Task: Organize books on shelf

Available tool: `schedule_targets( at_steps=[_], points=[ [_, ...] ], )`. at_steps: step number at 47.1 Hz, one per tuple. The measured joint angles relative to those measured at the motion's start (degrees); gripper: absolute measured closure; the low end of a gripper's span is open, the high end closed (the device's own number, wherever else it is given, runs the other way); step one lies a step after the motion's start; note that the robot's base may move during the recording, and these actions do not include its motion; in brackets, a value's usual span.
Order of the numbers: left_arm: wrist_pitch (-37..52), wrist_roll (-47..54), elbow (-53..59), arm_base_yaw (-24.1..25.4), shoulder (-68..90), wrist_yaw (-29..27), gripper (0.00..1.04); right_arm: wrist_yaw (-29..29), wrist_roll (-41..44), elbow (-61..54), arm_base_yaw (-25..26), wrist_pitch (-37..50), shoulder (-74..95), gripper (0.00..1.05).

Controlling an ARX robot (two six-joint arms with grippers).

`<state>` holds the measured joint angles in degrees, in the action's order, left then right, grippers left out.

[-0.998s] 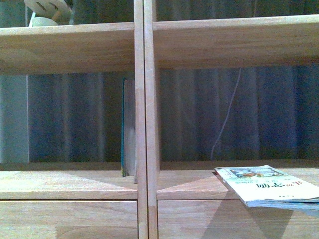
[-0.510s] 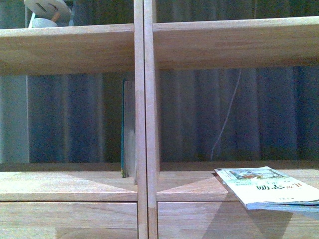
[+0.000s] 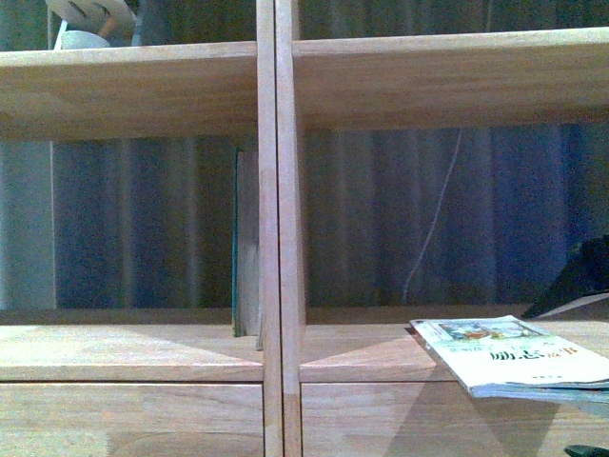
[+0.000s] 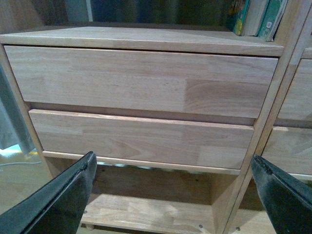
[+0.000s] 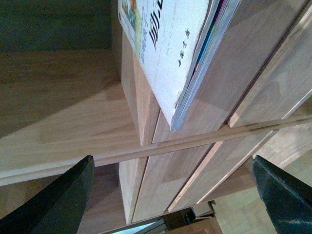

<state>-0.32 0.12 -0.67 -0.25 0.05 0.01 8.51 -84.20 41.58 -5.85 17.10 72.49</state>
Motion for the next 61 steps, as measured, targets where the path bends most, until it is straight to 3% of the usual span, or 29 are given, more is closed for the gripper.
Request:
schedule_targets(
  at_steps=[26,55,61],
  points=[
    [0.0,0.0,0.0,0.0,0.0,0.0,0.07,-7.4,-1.7,10.5,-3.4,2.3,14.5,0.07],
    [0.0,0.0,0.0,0.0,0.0,0.0,0.07,-12.4,3.3,20.2,-0.3,2.5,25.4,0.07],
    [0.0,0.0,0.0,0.0,0.0,0.0,0.07,-12.4,4.4,20.6,0.0,2.3,25.9,0.28]
  ],
)
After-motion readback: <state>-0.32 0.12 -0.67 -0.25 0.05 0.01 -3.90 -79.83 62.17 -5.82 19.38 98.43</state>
